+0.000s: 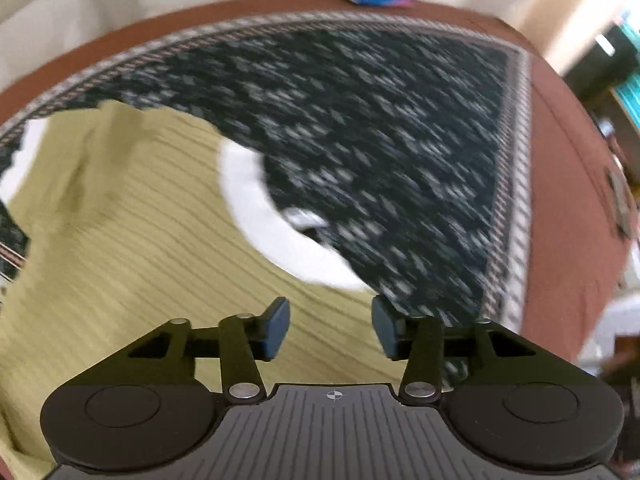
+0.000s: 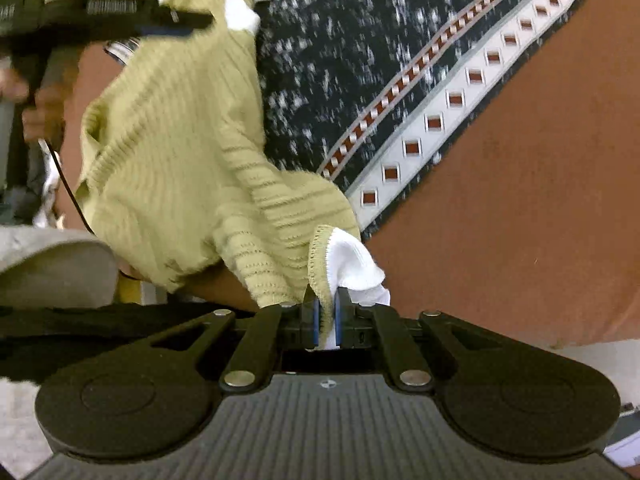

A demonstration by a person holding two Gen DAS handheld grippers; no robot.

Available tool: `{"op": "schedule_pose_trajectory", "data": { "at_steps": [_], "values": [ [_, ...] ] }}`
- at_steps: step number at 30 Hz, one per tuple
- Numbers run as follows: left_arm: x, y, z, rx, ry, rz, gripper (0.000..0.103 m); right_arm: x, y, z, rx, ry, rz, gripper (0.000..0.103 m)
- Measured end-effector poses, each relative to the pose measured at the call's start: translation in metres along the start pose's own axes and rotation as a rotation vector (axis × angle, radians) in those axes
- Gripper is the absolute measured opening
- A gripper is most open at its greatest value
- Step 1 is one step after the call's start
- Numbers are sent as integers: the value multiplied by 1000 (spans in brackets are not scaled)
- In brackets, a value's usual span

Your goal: Fold clothes

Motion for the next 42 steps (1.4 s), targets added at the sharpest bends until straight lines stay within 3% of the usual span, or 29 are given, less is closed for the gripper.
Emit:
{"op": "schedule_pose_trajectory", "data": {
  "at_steps": [3,11,12,16,18,24,28,33,38,42],
  "values": [
    [-15,-5,23,-20,-20,-37,70,2,9,0,32,-5,11,8],
    [-22,-28,38,61,-32,-68,77,-6,16,-12,94,59,-17,8],
    [-23,-32,38,76,-40,-71,71,-5,16,-13,98,67,-15,8],
    [-24,-32,34,118,-46,-49,10,-3,18,-11,88,84,-8,8],
    [-25,-24,26,109,0,-34,6,0,18,-9,80,90,-1,9],
    [-36,22,-7,114,164,48,4,19,22,-8,49,130,35,20],
    [-56,53,-43,175,279,87,4,38,31,-11,37,172,69,36],
    [-83,79,-89,241,429,114,4,79,36,-28,22,252,122,36],
    [-104,90,-114,260,525,133,4,137,23,-66,12,382,182,36],
    [-120,95,-129,268,586,146,4,178,-4,-109,-8,518,166,36]
  ]
}}
Point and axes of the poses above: each gripper's, at about its wrist camera, not at the fingertips, and y roughly against the way its jaws point, z to its right, x to its top, the point moved 8 cm from there along -y, roughly the way its jaws point, and after that the axes turned 1 degree about -y, right-handed, at the moved point
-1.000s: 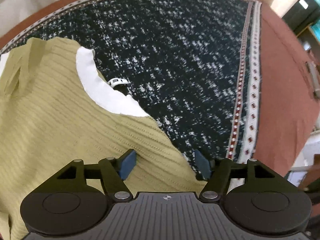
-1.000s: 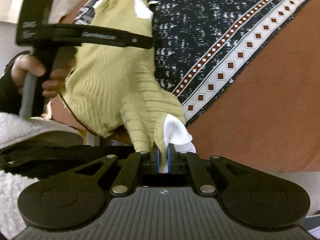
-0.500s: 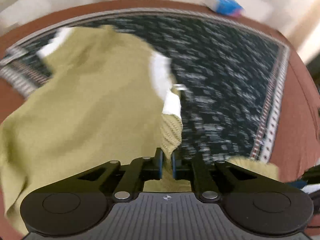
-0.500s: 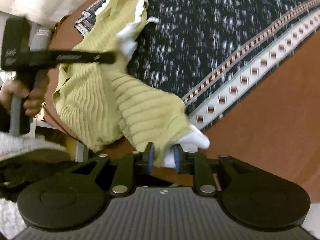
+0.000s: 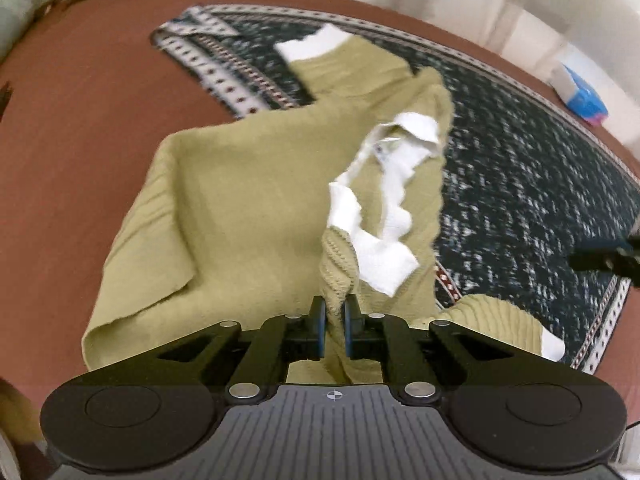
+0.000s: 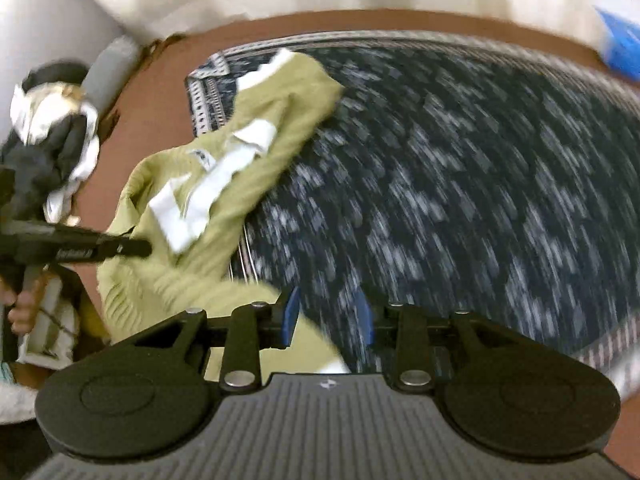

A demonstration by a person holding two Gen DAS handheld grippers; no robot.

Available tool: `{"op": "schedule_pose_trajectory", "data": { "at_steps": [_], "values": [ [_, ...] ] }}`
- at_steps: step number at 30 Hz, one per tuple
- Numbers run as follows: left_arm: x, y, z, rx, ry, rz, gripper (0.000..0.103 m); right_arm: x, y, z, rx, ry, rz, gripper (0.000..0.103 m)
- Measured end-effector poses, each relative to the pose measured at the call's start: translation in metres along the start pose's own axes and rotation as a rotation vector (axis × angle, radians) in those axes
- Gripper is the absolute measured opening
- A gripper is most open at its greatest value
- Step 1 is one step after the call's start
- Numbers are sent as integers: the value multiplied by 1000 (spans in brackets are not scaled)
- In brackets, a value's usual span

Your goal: Fold clothes

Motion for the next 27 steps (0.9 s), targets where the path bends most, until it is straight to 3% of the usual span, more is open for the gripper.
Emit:
{"op": "schedule_pose_trajectory", "data": {
  "at_steps": [6,8,10,14,16,18,20,21,24,27],
  "values": [
    [-2,4,-8,-6,22,19,6,48,-42,-39,27,120,-34,36],
    [-1,7,-8,-14,27,27,13,59,-56,-48,20,163,-35,36],
    [0,12,-6,-20,19,38,29,68,-66,-54,2,209,-31,36],
    [1,18,11,-49,-48,54,29,83,-81,-59,-48,326,-22,36],
    [2,15,20,-57,-81,54,34,89,-86,-58,-65,365,-15,36],
    [1,7,25,-56,-99,41,42,95,-90,-57,-82,401,-7,39],
    [0,-1,26,-5,-122,37,49,101,-94,-57,-106,454,8,55],
    [0,-5,26,17,-132,35,55,104,-95,-58,-125,494,24,57],
    [0,-11,21,56,-142,23,58,110,-100,-58,-184,636,50,59],
    [0,-14,15,42,-103,9,63,114,-108,-57,-238,819,55,61]
  ]
}}
Point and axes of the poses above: each gripper's, at about its wrist camera, not at the fingertips, and y roughly against the way its jaws point, z to its right, x to its top, the point moved 8 cm from there along -y, roughly the way its jaws point, and after that the axes turned 1 degree about -y, right-handed, at the moved point
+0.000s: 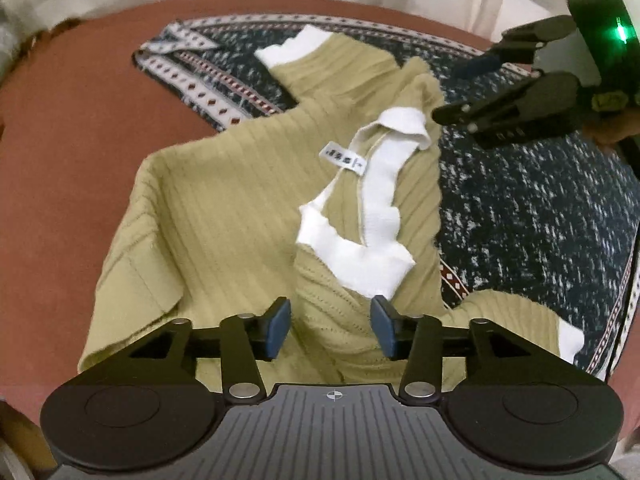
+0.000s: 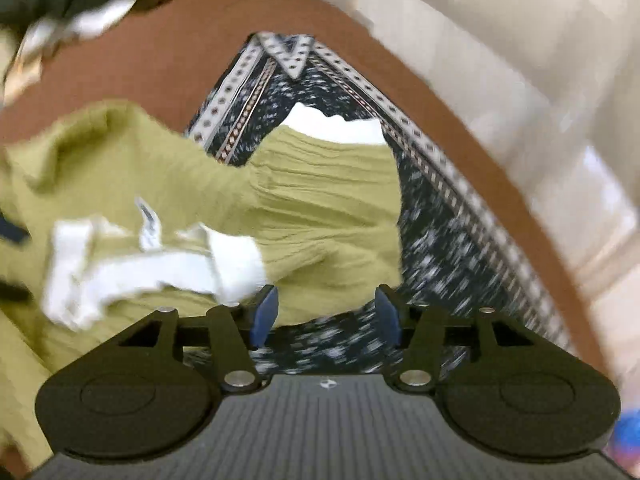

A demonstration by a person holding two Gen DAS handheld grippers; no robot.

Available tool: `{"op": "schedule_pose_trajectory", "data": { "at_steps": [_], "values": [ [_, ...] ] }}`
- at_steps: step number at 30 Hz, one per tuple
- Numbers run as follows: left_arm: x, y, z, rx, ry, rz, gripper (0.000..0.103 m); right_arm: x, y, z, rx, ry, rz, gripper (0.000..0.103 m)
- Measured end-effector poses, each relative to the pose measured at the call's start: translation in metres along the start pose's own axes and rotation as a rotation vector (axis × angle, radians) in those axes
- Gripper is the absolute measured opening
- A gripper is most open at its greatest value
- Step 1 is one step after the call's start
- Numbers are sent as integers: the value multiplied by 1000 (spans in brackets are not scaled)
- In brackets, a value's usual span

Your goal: Fold clothes

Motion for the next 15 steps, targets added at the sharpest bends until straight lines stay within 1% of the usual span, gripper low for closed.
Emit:
{"op": "schedule_pose_trajectory", "data": {
  "at_steps": [3,5,8,11,12,14,15],
  "values": [
    [1,-2,-4,-2,18,-2,67,2,-9,-2,-6,182,2,62],
    [1,-4,-5,-22,29,-15,67,4,-15,-3,8,271,5,63],
    [0,-10,-4,-57,51,-36,67,10,-22,-8,58,366,11,63],
    [0,-14,-2,-65,52,-42,66,15,-27,-16,111,437,15,63],
    [0,-16,-1,-70,54,-45,65,16,-29,-19,124,453,12,62],
    [-1,-20,-1,-79,60,-56,59,18,-33,-25,152,486,7,56],
    [-1,-20,0,-89,55,-58,46,18,-34,-26,170,480,0,53]
  ]
}}
Point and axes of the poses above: each gripper's, at about its wrist camera, not at the fingertips, and y roughly against the way its jaws point, z to its right, x to its top, the point moved 8 cm from there along -y, roughly the way its jaws point, and after that the axes turned 1 degree about -y, right-handed, at the moved point
